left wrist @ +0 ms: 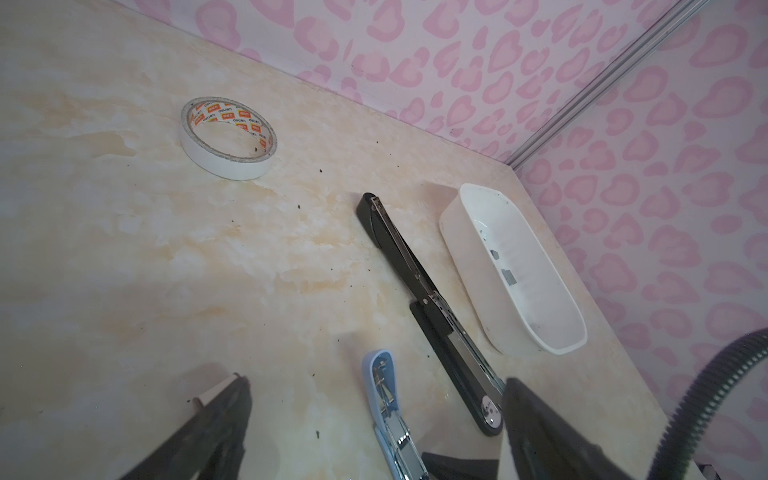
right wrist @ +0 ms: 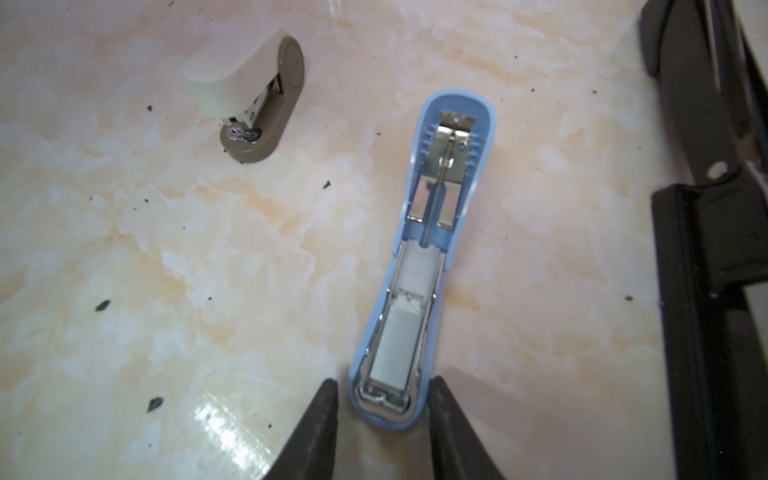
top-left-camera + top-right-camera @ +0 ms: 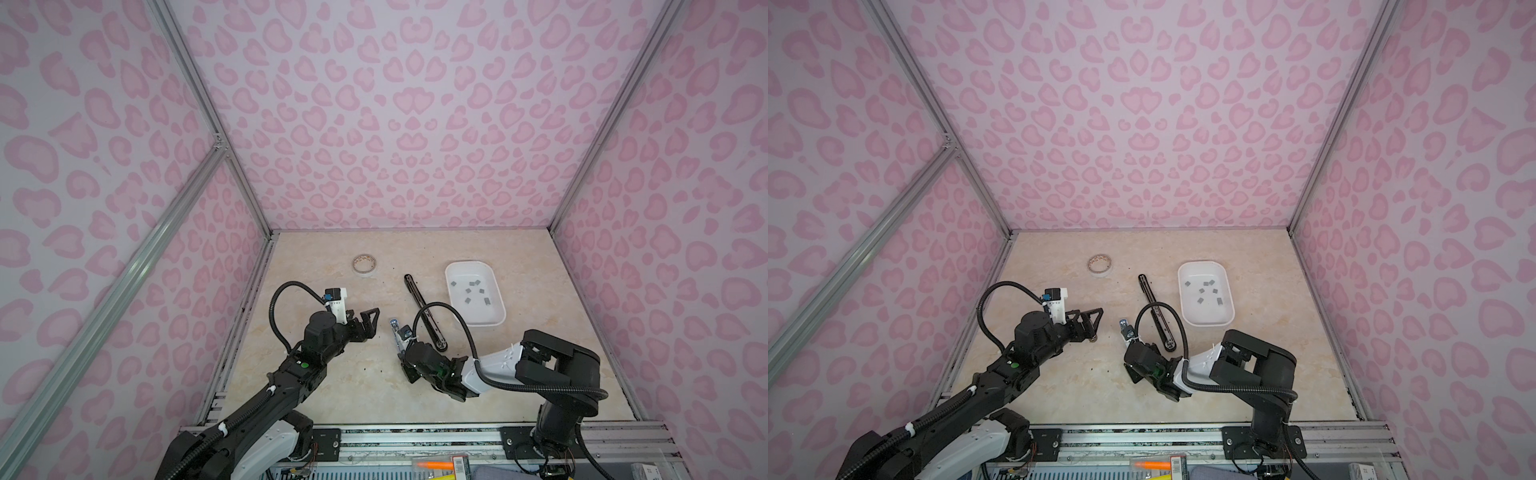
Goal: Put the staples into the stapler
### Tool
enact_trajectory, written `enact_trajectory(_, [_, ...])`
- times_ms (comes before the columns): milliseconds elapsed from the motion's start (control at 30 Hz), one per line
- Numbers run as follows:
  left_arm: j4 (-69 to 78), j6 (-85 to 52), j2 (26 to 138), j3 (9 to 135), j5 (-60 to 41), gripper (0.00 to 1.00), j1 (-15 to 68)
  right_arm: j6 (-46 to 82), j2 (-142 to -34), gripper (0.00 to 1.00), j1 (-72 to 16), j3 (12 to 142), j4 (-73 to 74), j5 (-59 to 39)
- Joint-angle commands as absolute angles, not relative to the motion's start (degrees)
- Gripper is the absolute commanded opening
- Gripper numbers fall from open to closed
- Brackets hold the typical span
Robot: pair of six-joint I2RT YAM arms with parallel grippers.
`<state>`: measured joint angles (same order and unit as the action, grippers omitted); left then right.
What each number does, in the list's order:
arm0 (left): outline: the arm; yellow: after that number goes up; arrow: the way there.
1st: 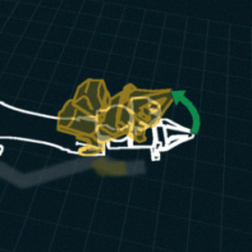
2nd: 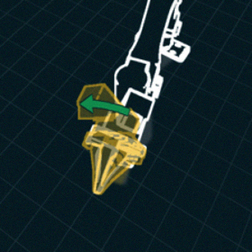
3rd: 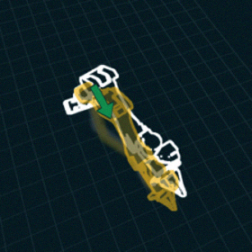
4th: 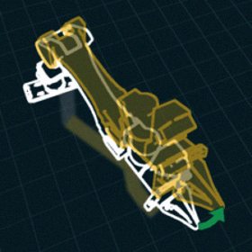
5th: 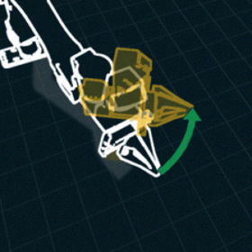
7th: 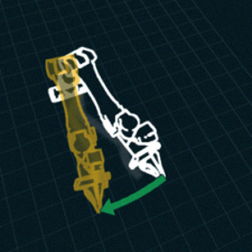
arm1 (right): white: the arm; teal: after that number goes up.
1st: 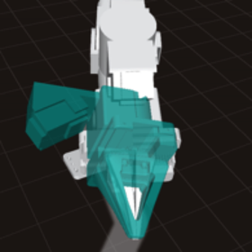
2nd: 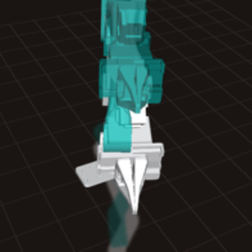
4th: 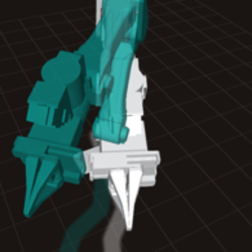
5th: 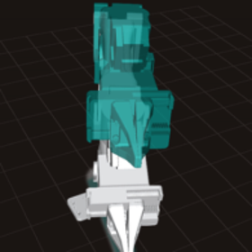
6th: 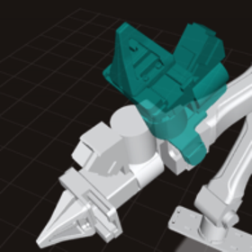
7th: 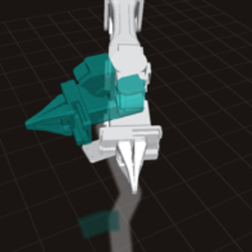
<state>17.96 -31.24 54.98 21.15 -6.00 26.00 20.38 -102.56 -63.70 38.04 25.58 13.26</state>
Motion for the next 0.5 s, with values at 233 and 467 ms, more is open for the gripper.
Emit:
enact_trajectory(233, [21.71, -30.15, 59.35, 23.14, -7.9, 0.95, 26.0, 22.1, -105.44, 0.41, -62.93, 38.53, 22.5, 12.74])
enact_trajectory(467, [23.35, -30.56, 62.68, 23.79, -8.54, 0.94, 26.01, 22.59, -106.22, 0.29, -62.52, 38.31, 22.84, 12.57])
